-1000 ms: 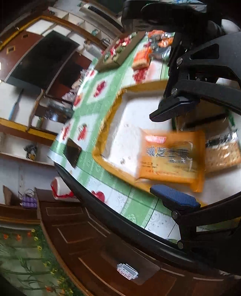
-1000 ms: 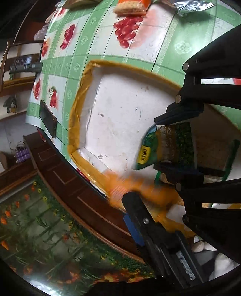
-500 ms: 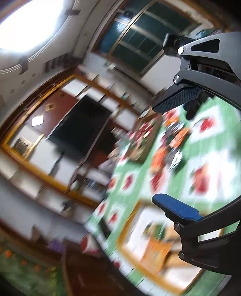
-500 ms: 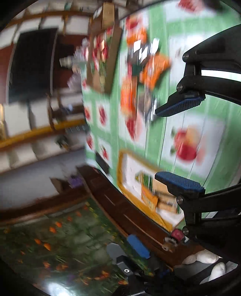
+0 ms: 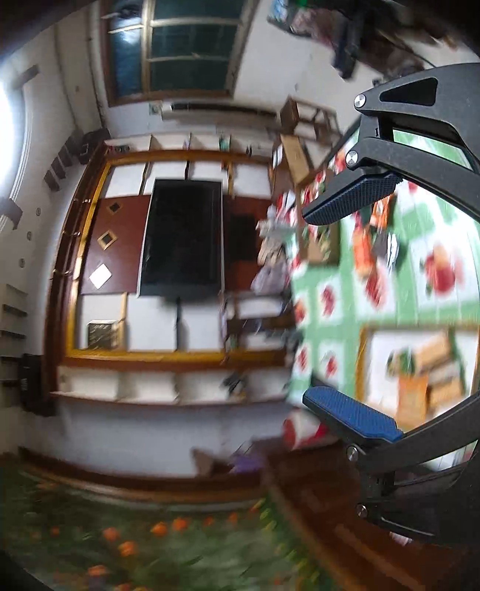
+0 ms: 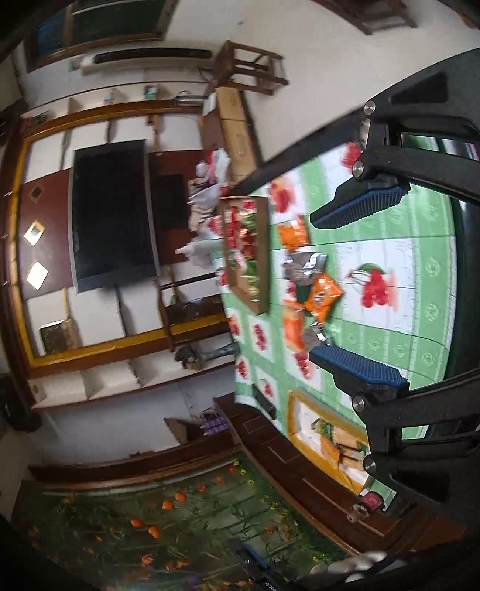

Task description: Organize snacks

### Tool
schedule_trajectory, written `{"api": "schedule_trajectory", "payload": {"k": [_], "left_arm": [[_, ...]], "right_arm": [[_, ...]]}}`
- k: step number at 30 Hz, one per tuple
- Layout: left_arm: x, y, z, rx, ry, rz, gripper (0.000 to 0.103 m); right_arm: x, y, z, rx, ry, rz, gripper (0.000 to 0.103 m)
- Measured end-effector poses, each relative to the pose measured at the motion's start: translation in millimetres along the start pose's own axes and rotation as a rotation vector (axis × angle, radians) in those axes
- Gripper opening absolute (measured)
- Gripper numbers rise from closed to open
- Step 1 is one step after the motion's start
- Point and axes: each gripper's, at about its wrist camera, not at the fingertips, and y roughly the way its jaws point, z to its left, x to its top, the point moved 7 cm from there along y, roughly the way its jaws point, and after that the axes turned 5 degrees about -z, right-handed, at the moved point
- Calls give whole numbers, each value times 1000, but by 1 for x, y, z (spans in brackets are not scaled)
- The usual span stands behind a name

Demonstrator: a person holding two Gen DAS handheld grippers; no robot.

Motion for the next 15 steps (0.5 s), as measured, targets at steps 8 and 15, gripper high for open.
{"api": "schedule_trajectory", "payload": {"k": [8,15], "left_arm": [[122,-94,84,466,307,-241,91],[187,-138,157,724,405,-354,103]], "right_arm": [[115,-45,31,142,-5,-134,68],[214,-72,54,98,-68,-244,77]]}}
